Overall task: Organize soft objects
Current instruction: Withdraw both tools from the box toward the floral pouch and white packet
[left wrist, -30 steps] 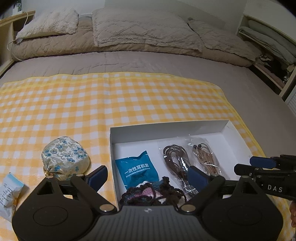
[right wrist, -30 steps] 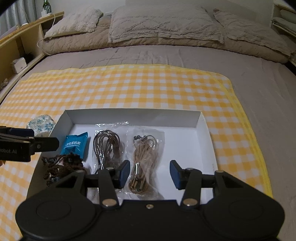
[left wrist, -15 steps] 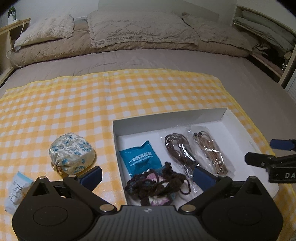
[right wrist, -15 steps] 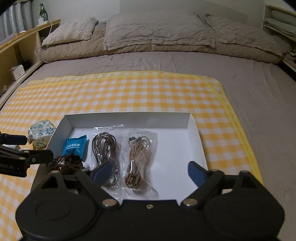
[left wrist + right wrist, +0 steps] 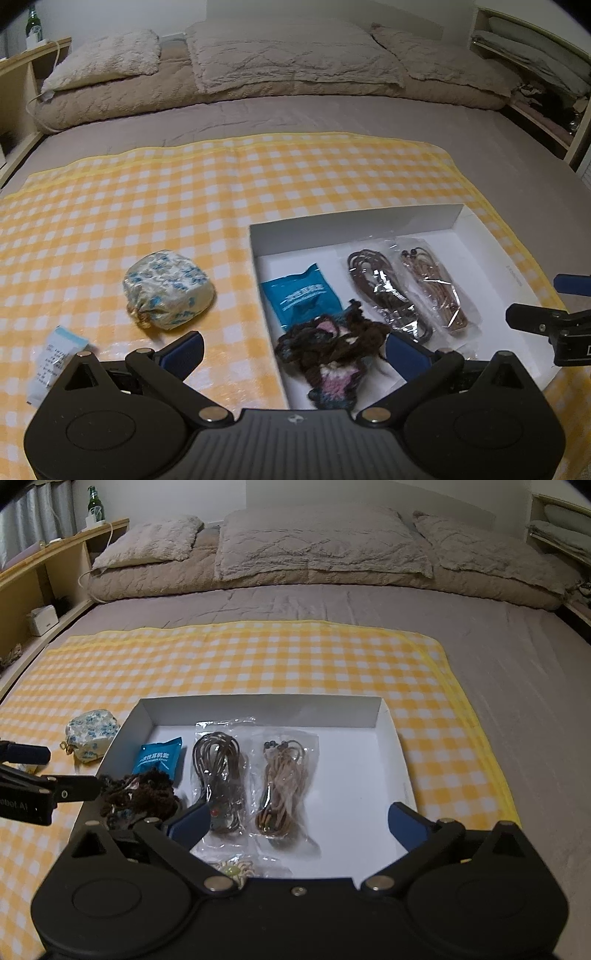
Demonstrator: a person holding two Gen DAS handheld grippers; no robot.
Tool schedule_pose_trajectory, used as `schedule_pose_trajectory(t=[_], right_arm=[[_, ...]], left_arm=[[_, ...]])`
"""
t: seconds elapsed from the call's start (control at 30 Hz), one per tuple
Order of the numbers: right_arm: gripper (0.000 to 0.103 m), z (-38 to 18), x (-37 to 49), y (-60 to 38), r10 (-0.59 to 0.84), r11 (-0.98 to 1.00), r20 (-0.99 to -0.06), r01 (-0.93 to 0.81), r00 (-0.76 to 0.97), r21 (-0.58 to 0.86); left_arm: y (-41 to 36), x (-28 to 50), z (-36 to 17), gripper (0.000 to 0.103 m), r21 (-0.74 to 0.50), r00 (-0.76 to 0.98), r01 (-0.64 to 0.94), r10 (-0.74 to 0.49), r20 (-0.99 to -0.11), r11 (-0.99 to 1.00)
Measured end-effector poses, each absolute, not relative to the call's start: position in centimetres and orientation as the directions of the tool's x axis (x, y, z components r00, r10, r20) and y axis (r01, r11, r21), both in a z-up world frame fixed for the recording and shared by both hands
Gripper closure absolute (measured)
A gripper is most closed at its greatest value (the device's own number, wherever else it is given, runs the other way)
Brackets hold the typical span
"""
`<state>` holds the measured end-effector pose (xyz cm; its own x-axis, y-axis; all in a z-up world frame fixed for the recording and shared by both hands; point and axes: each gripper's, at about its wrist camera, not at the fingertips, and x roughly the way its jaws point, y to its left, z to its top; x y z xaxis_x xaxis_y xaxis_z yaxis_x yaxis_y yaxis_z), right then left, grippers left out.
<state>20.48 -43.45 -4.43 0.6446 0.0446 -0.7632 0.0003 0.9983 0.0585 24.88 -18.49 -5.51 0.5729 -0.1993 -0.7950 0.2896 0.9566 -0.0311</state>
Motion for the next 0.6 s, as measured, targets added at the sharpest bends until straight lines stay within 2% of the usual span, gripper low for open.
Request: schedule_pose_trajectory(t=[0.6], right_arm=[[0.000,-4.6,21.7,-40.5,0.056,0.998,-0.777,-0.018,0.627,0.057]], left_arm=[[-10.5,24.4,-4.8,0.000,-0.002,0.638,0.159,-0.104,-0.763,0.987]])
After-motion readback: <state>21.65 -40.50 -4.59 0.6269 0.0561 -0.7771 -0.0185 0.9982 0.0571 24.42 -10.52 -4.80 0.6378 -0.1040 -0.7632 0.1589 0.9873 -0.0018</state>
